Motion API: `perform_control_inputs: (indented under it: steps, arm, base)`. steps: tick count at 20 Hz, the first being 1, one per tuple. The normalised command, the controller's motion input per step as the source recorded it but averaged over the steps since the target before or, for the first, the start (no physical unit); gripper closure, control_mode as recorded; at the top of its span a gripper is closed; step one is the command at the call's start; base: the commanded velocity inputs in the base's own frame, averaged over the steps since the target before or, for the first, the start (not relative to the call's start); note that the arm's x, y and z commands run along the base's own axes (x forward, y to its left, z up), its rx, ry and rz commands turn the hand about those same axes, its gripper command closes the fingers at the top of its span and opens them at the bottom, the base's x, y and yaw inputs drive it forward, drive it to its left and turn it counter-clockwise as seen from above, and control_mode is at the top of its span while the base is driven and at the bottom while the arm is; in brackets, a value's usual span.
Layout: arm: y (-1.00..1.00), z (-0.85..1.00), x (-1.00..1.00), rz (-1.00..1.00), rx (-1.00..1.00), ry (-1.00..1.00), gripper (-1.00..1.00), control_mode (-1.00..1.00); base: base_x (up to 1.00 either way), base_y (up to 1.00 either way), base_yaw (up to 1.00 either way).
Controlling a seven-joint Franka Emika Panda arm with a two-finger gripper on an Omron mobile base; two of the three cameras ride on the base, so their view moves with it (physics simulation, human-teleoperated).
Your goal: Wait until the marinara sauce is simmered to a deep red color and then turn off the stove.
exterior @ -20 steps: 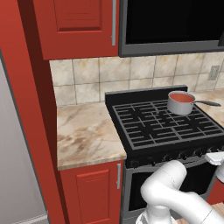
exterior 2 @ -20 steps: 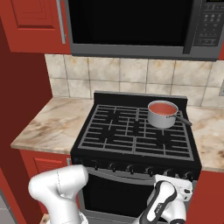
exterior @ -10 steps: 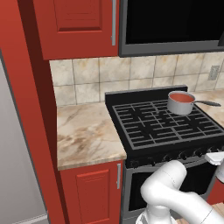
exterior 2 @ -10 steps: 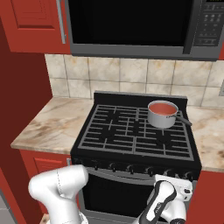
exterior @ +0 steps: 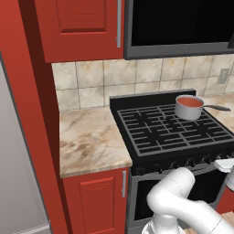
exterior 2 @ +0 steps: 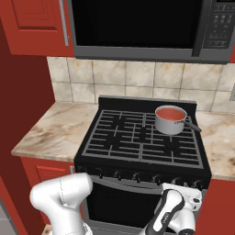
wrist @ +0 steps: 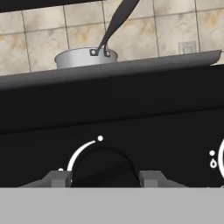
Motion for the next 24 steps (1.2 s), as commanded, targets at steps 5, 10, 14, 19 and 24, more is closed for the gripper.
perform_control_inputs:
  steps: [5, 10, 14, 19, 24]
  arm:
    - [0.00, 0.00, 0.00, 0.00, 0.00, 0.00, 1.00, -1.00]
    - [0.00, 0.00, 0.00, 0.00, 0.00, 0.00, 1.00, -1.00]
    - [0.00, 0.00, 0.00, 0.00, 0.00, 0.00, 1.00, -1.00]
    - [0.00, 0.00, 0.00, 0.00, 0.00, 0.00, 1.00, -1.00]
    - [0.00, 0.00, 0.00, 0.00, 0.00, 0.00, 1.00, -1.00]
  base:
    - [0.00, 0.00, 0.00]
    - [0.00, 0.00, 0.00]
    - [0.00, 0.00, 0.00]
    - [0.00, 0.00, 0.00]
    - [0.00, 0.00, 0.00]
